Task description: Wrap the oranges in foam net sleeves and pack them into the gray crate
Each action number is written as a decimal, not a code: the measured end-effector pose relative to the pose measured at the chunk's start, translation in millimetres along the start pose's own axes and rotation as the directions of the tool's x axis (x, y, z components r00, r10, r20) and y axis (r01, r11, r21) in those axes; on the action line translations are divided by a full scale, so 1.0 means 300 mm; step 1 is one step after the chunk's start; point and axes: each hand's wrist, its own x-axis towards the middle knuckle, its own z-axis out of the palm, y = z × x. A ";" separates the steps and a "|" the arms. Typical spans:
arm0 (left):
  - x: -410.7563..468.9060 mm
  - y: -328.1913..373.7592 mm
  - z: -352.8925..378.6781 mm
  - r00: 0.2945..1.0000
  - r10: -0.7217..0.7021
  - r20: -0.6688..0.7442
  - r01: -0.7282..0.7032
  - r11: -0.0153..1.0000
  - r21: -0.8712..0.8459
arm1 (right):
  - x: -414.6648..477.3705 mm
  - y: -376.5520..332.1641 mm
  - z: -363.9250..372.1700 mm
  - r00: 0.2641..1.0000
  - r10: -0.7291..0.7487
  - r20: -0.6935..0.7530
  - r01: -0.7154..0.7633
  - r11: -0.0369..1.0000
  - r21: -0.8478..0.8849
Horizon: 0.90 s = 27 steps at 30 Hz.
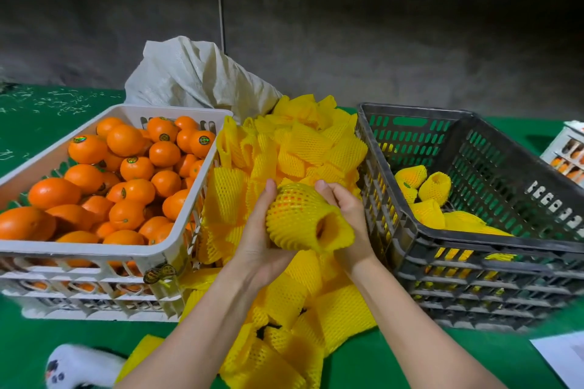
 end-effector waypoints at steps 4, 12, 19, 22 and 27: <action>0.001 -0.009 -0.002 0.998 0.002 -0.066 -0.001 1.000 0.013 | 0.002 0.012 -0.020 0.961 0.231 0.155 -0.237 0.971 0.021; 0.014 -0.013 -0.028 0.951 0.279 -0.133 -0.200 0.884 0.423 | -0.036 0.021 0.003 0.867 0.446 0.224 -0.495 0.826 0.271; 0.020 -0.034 -0.073 0.548 0.822 0.153 -0.449 0.135 0.883 | -0.053 0.026 0.047 0.911 0.406 0.064 -0.403 0.849 0.342; 0.036 -0.020 -0.072 0.462 0.874 0.150 -0.425 0.069 0.903 | -0.049 0.024 0.064 0.888 0.458 0.037 -0.447 0.843 0.298; 0.033 -0.018 -0.026 0.767 0.568 -0.298 -0.420 0.796 0.436 | -0.040 0.044 0.052 0.879 0.474 0.049 -0.451 0.793 0.409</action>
